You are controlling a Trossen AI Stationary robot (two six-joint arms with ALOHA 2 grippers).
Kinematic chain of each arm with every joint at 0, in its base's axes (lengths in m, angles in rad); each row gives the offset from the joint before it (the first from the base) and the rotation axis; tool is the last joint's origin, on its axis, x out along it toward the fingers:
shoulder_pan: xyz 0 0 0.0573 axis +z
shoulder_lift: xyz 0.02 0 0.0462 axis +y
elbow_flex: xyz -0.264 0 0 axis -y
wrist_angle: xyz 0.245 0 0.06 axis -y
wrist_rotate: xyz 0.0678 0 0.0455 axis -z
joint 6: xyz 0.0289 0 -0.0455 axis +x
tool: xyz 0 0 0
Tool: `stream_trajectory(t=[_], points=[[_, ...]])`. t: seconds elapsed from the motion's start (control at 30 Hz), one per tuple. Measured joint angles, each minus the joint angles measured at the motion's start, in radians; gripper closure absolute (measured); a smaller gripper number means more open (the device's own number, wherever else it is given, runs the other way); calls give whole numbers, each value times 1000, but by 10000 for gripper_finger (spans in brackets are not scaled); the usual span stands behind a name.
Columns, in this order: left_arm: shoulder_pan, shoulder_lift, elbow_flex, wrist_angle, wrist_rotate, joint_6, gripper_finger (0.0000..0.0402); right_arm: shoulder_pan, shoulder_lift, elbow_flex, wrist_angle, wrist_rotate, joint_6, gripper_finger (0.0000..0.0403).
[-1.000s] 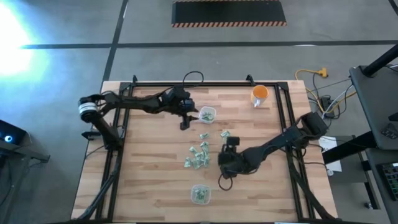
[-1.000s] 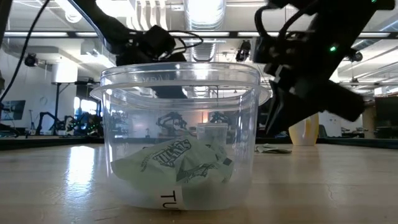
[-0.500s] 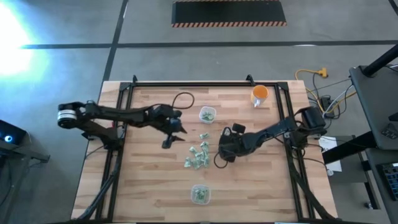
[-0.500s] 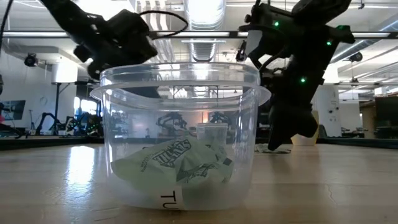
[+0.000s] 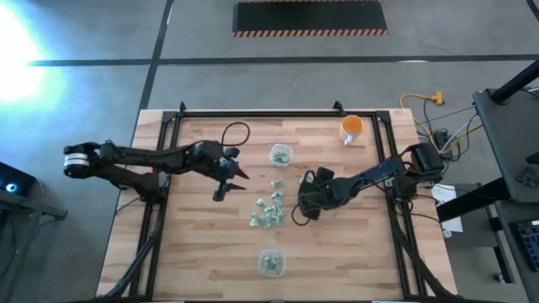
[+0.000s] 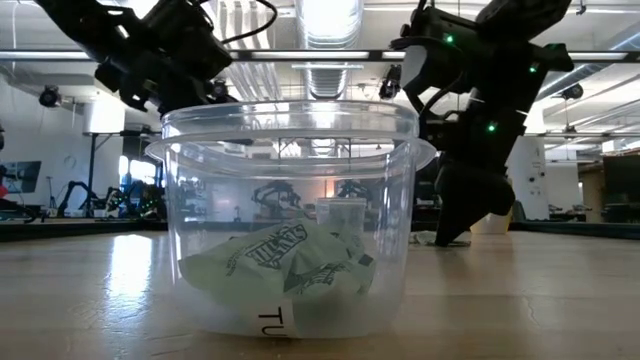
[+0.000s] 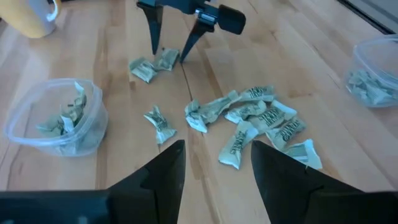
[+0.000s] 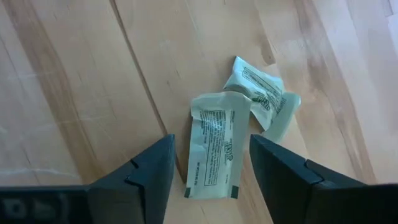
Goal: Pick and place items into bin
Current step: Put the stevia packet into the bottom transparent bin
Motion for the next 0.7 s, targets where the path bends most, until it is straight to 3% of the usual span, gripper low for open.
stream_trajectory(t=[0.23,0.7], points=[[1,12,0,9,0,1,235,-6,-2,-24,18,-9,2,228],[1,14,0,9,2,0,235,-6,1,-29,24,-39,-60,390]])
